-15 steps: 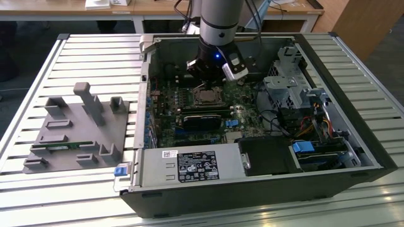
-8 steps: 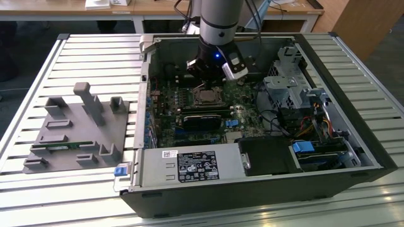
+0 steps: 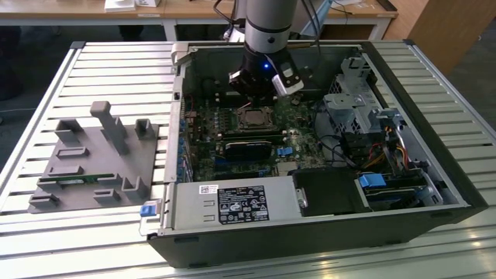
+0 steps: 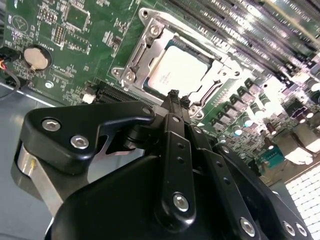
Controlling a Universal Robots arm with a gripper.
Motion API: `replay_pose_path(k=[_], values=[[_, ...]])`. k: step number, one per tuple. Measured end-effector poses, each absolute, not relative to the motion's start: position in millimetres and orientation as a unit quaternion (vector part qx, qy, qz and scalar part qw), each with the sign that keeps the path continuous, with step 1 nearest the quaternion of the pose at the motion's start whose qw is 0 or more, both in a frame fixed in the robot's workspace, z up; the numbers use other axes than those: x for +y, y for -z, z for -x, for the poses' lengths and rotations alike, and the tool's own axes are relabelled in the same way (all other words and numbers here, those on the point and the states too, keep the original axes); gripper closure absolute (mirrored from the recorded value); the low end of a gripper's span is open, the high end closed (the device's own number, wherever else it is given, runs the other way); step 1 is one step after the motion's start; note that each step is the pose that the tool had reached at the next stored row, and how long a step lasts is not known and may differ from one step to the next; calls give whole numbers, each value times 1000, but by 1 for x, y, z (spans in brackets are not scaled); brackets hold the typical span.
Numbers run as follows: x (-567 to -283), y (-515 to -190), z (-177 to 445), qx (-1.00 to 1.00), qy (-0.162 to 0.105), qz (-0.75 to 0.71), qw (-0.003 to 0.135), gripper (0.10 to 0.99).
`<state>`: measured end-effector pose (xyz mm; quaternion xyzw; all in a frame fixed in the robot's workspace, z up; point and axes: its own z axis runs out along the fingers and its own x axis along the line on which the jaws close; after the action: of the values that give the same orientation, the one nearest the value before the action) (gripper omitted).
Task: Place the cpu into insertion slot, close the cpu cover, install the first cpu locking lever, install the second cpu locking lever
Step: 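Install the first cpu locking lever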
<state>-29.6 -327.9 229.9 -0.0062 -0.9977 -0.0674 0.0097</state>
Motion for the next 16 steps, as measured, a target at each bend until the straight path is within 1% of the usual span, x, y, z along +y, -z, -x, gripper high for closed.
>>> replay_pose_path(k=[16], values=[[-325,-230,30,-998,68,6,10,980]])
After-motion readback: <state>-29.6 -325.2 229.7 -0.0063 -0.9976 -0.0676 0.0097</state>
